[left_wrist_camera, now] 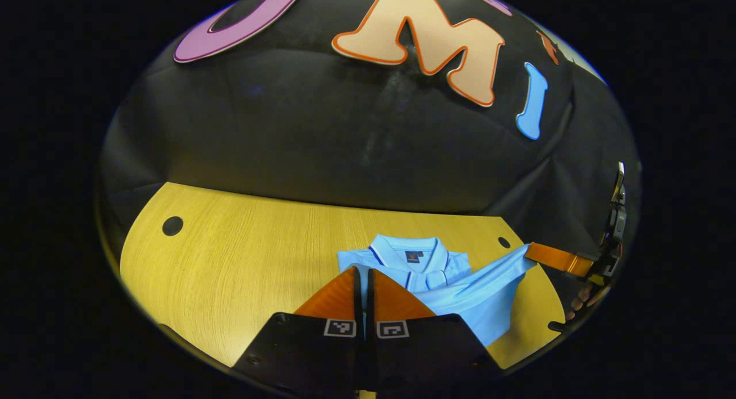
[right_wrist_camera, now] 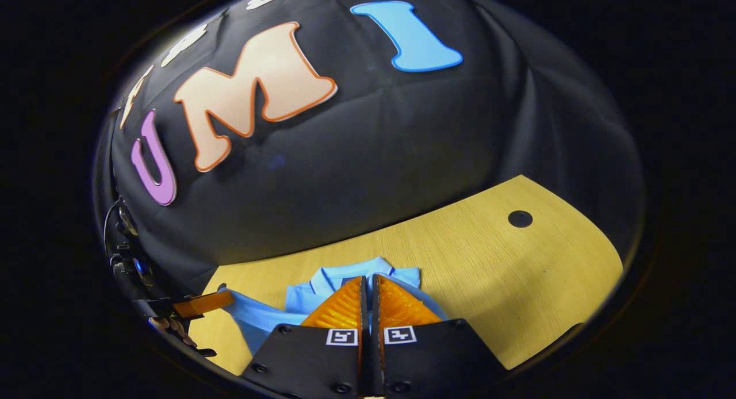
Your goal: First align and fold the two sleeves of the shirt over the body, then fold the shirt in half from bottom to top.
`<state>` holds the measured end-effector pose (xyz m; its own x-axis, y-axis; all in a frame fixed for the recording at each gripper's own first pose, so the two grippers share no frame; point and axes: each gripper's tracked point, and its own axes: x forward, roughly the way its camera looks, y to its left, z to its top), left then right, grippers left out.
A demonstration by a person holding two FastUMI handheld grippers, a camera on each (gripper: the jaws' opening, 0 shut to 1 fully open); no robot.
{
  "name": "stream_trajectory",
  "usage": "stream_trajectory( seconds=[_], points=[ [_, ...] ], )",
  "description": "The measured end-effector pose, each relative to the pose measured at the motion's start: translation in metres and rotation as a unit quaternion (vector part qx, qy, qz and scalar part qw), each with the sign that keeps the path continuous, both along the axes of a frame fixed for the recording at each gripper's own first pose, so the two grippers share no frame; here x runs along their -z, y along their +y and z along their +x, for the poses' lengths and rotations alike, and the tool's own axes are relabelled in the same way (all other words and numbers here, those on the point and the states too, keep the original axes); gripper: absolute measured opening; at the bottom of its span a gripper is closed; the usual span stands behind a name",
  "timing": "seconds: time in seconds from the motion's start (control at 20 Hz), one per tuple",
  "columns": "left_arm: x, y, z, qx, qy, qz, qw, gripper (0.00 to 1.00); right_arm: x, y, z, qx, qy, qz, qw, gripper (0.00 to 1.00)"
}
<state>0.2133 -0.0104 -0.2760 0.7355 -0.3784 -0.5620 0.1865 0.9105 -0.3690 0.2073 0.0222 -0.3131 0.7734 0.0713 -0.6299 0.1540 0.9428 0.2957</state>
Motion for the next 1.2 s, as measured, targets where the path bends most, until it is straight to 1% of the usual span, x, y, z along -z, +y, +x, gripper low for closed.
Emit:
stream_trajectory(
  seconds=[0.1, 0.15, 0.2, 0.25, 0.3, 0.35, 0.4, 0.45, 0.5, 0.6, 0.65, 0.8, 0.95, 1.1, 1.2],
  points=[
    [0.020, -0.001, 0.017, -0.004, 0.009, -0.007, 1.000, 0.00, 0.020, -0.001, 0.014, 0.010, 0.007, 0.002, 1.000, 0.02],
    [0.032, -0.001, 0.022, -0.003, 0.016, -0.003, 1.000, 0.00, 0.032, -0.001, 0.019, 0.013, 0.016, 0.004, 1.000, 0.03],
    [0.044, -0.002, 0.028, -0.003, 0.019, 0.002, 1.000, 0.00, 0.043, -0.002, 0.022, 0.016, 0.024, 0.001, 1.000, 0.00],
    [0.055, -0.003, 0.030, -0.001, 0.024, 0.006, 1.000, 0.00, 0.055, -0.006, 0.022, 0.019, 0.032, -0.008, 0.999, 0.02],
    [0.065, -0.001, 0.030, -0.001, 0.030, 0.010, 1.000, 0.00, 0.066, -0.009, 0.022, 0.022, 0.039, -0.018, 0.999, 0.02],
    [0.075, -0.002, 0.029, 0.001, 0.041, 0.012, 0.999, 0.00, 0.071, -0.011, 0.020, 0.022, 0.046, -0.025, 0.998, 0.03],
    [0.081, -0.003, 0.027, 0.008, 0.046, 0.012, 0.999, 0.00, 0.075, -0.008, 0.016, 0.017, 0.053, -0.025, 0.998, 0.05],
    [0.084, -0.006, 0.023, 0.017, 0.047, 0.007, 0.999, 0.05, 0.076, -0.002, 0.012, 0.008, 0.060, -0.019, 0.998, 0.07],
    [0.084, -0.004, 0.022, 0.016, 0.042, 0.010, 0.999, 0.28, 0.075, 0.005, 0.008, -0.003, 0.058, -0.019, 0.998, 0.32],
    [0.071, 0.004, 0.020, 0.009, 0.005, 0.032, 0.999, 0.74, 0.063, 0.012, 0.004, -0.024, 0.033, -0.044, 0.998, 0.80],
    [0.057, 0.006, 0.018, 0.009, -0.019, 0.041, 0.999, 0.96, 0.051, 0.015, -0.002, -0.037, 0.017, -0.062, 0.997, 0.96],
    [0.012, 0.009, 0.001, -0.001, -0.078, 0.067, 0.995, 0.96, 0.007, 0.024, -0.021, -0.065, -0.042, -0.099, 0.992, 0.97],
    [-0.044, 0.015, -0.026, -0.025, -0.130, 0.088, 0.987, 0.96, -0.042, 0.027, -0.050, -0.082, -0.086, -0.114, 0.986, 0.97],
    [-0.099, 0.017, -0.066, -0.049, -0.172, 0.092, 0.980, 0.96, -0.096, 0.021, -0.082, -0.079, -0.129, -0.123, 0.981, 0.97],
    [-0.129, 0.016, -0.096, -0.060, -0.194, 0.095, 0.974, 0.96, -0.132, 0.015, -0.106, -0.072, -0.152, -0.118, 0.979, 0.97]
  ],
)
